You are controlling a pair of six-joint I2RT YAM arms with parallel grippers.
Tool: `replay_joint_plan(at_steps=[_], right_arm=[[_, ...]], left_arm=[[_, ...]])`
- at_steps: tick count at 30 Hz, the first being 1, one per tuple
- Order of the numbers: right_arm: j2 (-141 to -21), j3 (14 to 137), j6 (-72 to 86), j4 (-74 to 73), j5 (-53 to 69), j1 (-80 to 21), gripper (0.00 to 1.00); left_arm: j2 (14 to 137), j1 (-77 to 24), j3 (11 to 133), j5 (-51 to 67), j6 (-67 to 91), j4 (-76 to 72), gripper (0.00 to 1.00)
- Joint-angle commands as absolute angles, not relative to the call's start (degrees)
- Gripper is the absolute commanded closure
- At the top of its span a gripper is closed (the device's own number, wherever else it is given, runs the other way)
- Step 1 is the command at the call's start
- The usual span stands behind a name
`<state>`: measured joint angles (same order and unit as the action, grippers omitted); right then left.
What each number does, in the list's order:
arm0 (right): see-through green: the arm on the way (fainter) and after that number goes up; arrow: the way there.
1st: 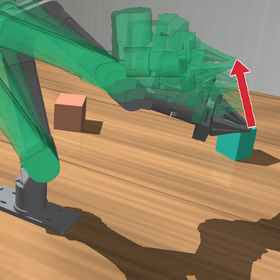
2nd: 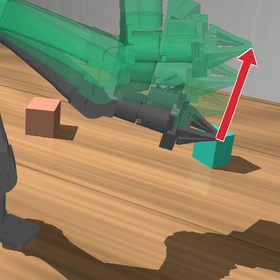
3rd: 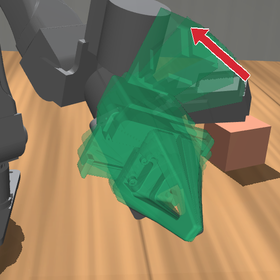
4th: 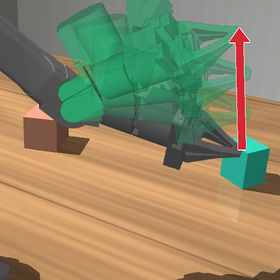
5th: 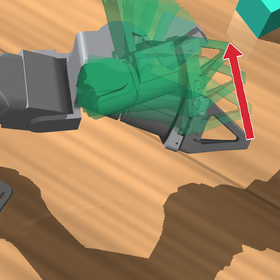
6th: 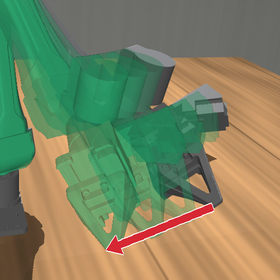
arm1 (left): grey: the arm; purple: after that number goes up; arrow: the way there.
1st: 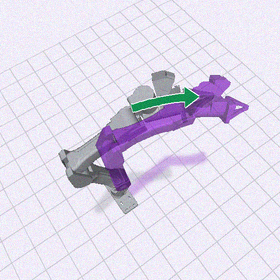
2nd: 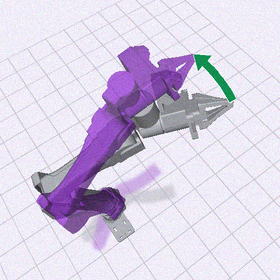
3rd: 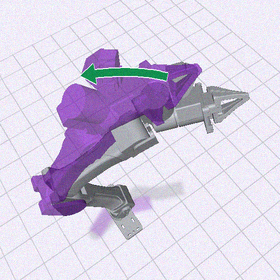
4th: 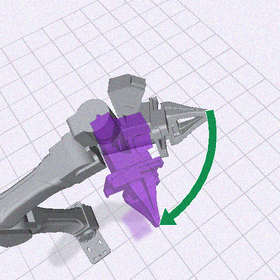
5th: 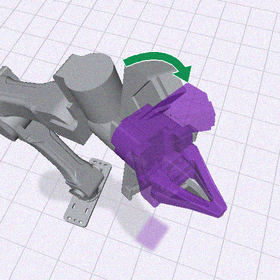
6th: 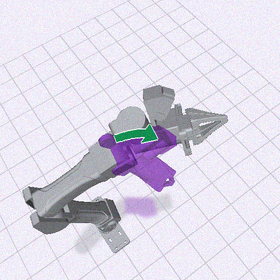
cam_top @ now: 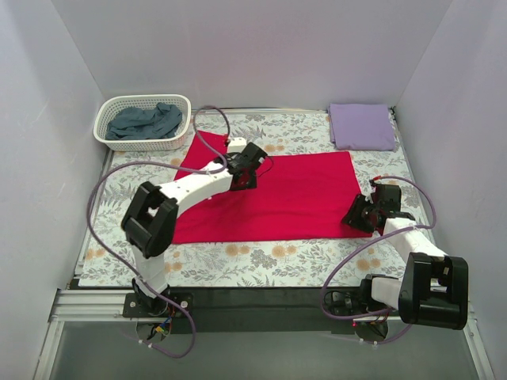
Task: Fold and stack the t-shirts
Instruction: Fold the tshirt
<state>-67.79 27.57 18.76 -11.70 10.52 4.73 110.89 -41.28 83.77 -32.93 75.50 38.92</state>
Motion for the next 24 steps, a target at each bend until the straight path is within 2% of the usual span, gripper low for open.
replay_joint_plan(at_steps=[1,5,10,16,24], right_arm=[[-67.76,28.91,16.88,-16.52,10.81,3.35,0.59],[-68.81,30.4,16.79,-16.44,12.48,2.29,0.59],[-71.01,31.11,16.52,-16.44,12.22,1.76,0.59],[-72.33,29.63,18.36,-17.14,12.65,1.85,0.59],[-78.04,28.48,22.14,-24.6,10.37,2.37,0.61]], left_arm=[[99.69,-38.85,77.19,-35.69,82.07,42.71,0.33],[89.24,-32.46,64.19,-30.69,85.95,40.53,0.35],[82.8,-25.23,48.97,-23.48,87.89,36.66,0.41],[79.29,-18.38,39.48,-19.61,90.7,36.47,0.43],[74.01,-12.13,33.67,-15.12,92.98,39.72,0.43]])
